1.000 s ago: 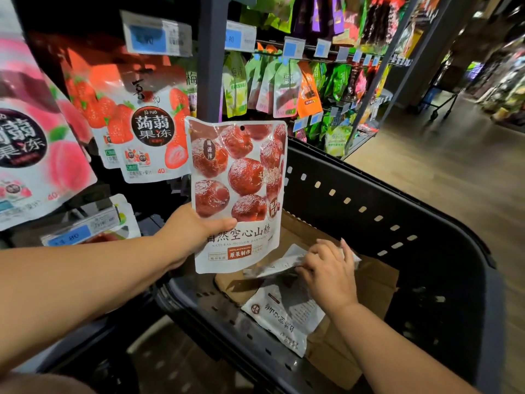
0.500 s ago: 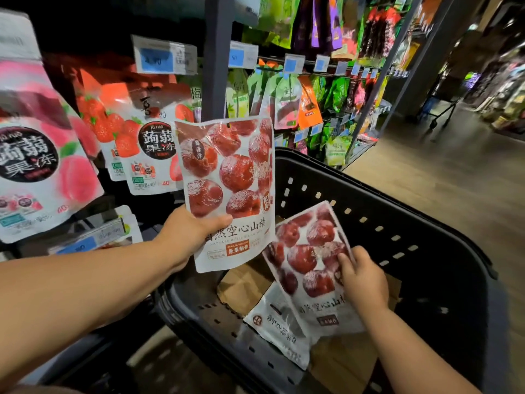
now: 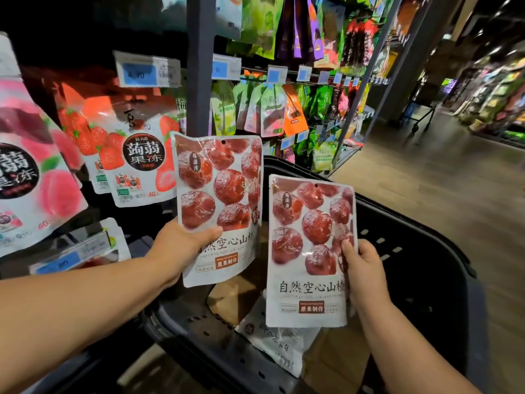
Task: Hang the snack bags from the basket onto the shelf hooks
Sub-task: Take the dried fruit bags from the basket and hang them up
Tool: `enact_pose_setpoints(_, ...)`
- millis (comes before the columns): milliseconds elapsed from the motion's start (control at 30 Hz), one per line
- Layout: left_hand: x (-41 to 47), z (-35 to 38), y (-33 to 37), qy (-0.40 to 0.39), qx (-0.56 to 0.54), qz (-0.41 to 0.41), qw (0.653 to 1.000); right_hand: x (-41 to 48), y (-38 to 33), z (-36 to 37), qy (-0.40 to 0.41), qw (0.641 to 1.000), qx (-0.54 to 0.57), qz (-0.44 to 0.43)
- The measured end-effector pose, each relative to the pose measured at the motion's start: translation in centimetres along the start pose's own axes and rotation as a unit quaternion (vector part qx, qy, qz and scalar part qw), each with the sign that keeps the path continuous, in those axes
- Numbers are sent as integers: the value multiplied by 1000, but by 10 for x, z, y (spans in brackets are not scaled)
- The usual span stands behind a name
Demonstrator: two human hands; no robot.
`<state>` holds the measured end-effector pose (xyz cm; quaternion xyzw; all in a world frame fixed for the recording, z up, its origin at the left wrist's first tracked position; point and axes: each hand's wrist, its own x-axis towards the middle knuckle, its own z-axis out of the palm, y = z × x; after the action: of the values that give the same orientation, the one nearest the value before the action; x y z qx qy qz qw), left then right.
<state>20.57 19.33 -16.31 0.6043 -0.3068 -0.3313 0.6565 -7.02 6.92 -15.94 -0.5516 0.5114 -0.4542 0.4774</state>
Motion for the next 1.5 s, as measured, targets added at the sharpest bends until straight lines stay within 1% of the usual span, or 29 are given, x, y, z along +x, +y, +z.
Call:
enact_pose_setpoints(133, -8, 9, 2, -54, -24, -33, 998, -4, -10, 21, -49, 998, 19, 35)
enact_pose_setpoints(200, -12, 12, 1, -68, -32, -41, 996, -6, -13, 30, -52, 998, 23, 42)
enact_pose_setpoints(267, -14, 14, -1, -73, -41, -45, 995, -6, -15, 38, -36, 998, 14, 42)
enact_pose_setpoints(400, -18, 15, 1, -67, -66, -42, 995, -7, -19, 50, -5, 998, -60, -8)
enact_pose_setpoints(567, -20, 15, 0, -88, -75, -38, 993, -16, -29, 62, 10, 996, -71, -44)
enact_pose_setpoints(800, -20, 14, -1, -129, -82, -57, 987, -18, -36, 79, -1, 995, -70, -67)
enact_pose_setpoints(1000, -21, 11, -1, -164, -74, -86, 980, -22, -36, 85, -42, 995, -54, -71)
enact_pose_setpoints(1133, -22, 8, 1, -172, -52, -85, 980, -21, -35, 84, -86, 994, -39, -59)
enact_pose_setpoints(1300, -20, 6, -2, -122, -25, -86, 989, -18, -35, 83, -158, 987, -22, -35)
enact_pose_setpoints(1500, -18, 6, -7, -102, 26, -74, 992, -11, -28, 76, -210, 977, -25, -33)
